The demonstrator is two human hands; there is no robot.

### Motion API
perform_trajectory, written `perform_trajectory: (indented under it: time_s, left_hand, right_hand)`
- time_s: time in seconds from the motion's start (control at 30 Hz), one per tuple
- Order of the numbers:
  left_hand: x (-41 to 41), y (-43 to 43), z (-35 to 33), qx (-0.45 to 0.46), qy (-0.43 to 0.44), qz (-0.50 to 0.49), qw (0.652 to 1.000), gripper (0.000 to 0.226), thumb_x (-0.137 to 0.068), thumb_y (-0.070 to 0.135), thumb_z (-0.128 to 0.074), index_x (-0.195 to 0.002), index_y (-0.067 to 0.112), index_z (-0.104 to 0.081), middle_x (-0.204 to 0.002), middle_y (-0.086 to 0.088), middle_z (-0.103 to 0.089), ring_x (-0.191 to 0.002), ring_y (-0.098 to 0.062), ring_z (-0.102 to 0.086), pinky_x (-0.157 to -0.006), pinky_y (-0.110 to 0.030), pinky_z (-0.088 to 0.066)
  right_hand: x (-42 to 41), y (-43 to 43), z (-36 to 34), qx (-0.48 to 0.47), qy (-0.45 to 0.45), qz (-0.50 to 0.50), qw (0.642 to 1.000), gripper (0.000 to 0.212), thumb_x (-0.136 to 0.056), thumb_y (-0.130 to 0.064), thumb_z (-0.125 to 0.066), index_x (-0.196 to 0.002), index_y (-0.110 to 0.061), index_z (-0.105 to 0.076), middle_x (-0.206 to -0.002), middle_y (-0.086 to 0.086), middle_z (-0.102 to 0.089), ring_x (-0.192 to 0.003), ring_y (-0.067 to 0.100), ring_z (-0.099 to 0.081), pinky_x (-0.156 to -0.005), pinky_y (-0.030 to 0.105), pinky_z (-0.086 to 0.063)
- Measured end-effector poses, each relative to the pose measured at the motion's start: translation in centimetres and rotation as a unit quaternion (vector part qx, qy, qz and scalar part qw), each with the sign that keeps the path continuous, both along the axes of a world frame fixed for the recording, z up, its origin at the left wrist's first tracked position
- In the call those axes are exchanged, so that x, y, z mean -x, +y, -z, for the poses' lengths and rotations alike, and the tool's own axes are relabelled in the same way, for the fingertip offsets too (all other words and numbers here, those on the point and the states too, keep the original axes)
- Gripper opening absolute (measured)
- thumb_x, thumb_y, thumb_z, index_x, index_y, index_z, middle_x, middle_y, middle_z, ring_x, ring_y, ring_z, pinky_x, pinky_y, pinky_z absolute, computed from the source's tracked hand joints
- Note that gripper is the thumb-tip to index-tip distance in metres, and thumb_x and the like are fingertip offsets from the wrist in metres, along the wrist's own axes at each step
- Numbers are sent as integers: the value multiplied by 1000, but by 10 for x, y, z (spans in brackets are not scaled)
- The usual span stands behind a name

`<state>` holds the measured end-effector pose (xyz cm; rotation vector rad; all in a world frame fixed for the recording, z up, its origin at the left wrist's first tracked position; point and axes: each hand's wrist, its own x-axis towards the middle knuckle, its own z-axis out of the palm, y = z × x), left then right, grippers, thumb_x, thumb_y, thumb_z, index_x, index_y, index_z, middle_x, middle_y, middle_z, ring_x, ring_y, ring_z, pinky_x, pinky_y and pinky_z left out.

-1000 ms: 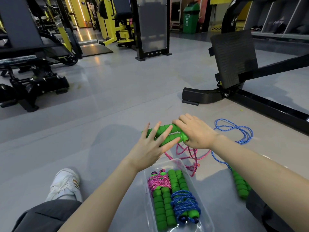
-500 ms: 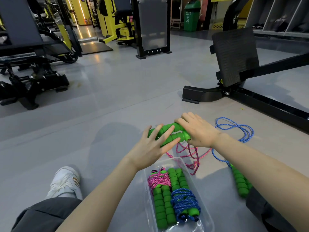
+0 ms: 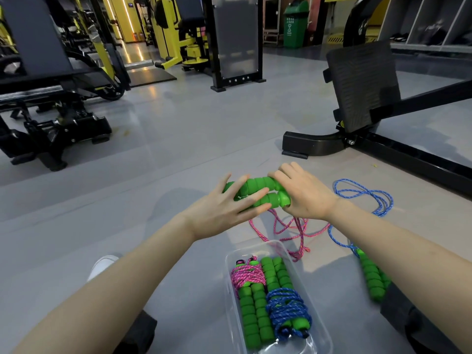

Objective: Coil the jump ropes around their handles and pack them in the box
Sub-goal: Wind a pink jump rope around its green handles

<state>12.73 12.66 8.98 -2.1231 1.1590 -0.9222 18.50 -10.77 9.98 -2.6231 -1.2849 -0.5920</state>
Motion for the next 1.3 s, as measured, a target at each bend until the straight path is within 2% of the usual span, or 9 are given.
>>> perform_trajectory:
  time_s: [0.2, 0.43, 0.6, 0.73, 0.83, 0.9, 1.0, 1.2, 1.3]
  left_hand:
    - [12, 14, -22, -39, -5, -2, 999, 53, -94, 13, -36, -145, 21, -30, -145, -14, -32, -110, -45, -54, -77, -49, -51]
    - [26, 16, -26, -10, -50, 26, 998, 39, -102, 6, -25, -136, 15, -43, -135, -11, -42, -100, -43, -59, -63, -38, -48]
    - [29, 16, -15, 27, -43, 36, 998, 34, -101, 8, -34, -133, 13, -46, -129, -10, -46, -96, -42, -60, -61, -38, -47]
    - [21, 24, -13, 38, -54, 28, 997, 39, -97, 7, -41, -136, 11, -43, -131, -12, -48, -98, -43, -59, -64, -40, -46]
    - [18, 30, -13, 34, -62, 11, 997, 41, -97, 6, -41, -137, 10, -42, -134, -12, -47, -99, -44, -58, -65, -40, -47]
    - [18, 35, -15, 28, -66, -1, 997, 40, -98, 7, -38, -138, 10, -41, -134, -12, -52, -99, -44, -58, -65, -40, -47]
    - [18, 41, -16, 26, -72, -17, 997, 41, -97, 9, -41, -138, 10, -42, -132, -10, -57, -100, -44, -58, -65, -40, -45]
    - [13, 46, -16, 96, -91, -69, 989, 43, -94, 8, -32, -135, 11, -44, -133, -10, -47, -98, -42, -58, -64, -38, -45]
    - [10, 58, -21, 118, -104, -97, 983, 45, -91, 7, -33, -134, 11, -45, -131, -10, -52, -96, -41, -59, -63, -36, -43]
  right_hand:
    - [7, 11, -11, -6, -9, -29, 1000, 48, -71, -33, -41, -109, -7, -51, -91, 11, -51, -76, 29, -48, -61, 38, -47]
    - [17, 17, -14, -35, 10, -39, 999, 53, -67, -17, -71, -115, -8, -51, -98, 11, -51, -84, 30, -48, -68, 43, -48]
    - [16, 13, 0, -87, 72, -30, 993, 82, -64, -19, -76, -136, -12, -39, -120, 13, -47, -109, 32, -47, -86, 42, -49]
    - [10, 9, -4, -200, 186, -4, 962, 108, -64, -19, -75, -149, -13, -9, -144, 8, -31, -132, 21, -34, -107, 31, -34]
    - [13, 11, -9, -275, 384, 27, 881, 100, -72, 1, -74, -149, -15, -12, -120, -6, -51, -98, 5, -57, -87, 21, -45]
    - [13, 12, -10, -291, 471, 13, 833, 56, -77, 9, -67, -127, -6, -48, -93, 0, -62, -70, -1, -59, -75, 23, -47]
    - [13, 12, -11, -293, 485, 15, 824, 13, -87, 3, -58, -95, -6, -62, -64, -4, -63, -58, 0, -61, -69, 13, -48]
    - [9, 12, -16, -345, 573, 23, 743, 9, -91, -2, -53, -95, -9, -58, -43, -11, -43, -35, 6, -40, -67, 30, -46]
    - [4, 3, -22, -351, 606, 34, 713, 12, -93, -18, -53, -99, -11, -61, -48, -5, -34, -38, 8, -27, -58, 23, -41]
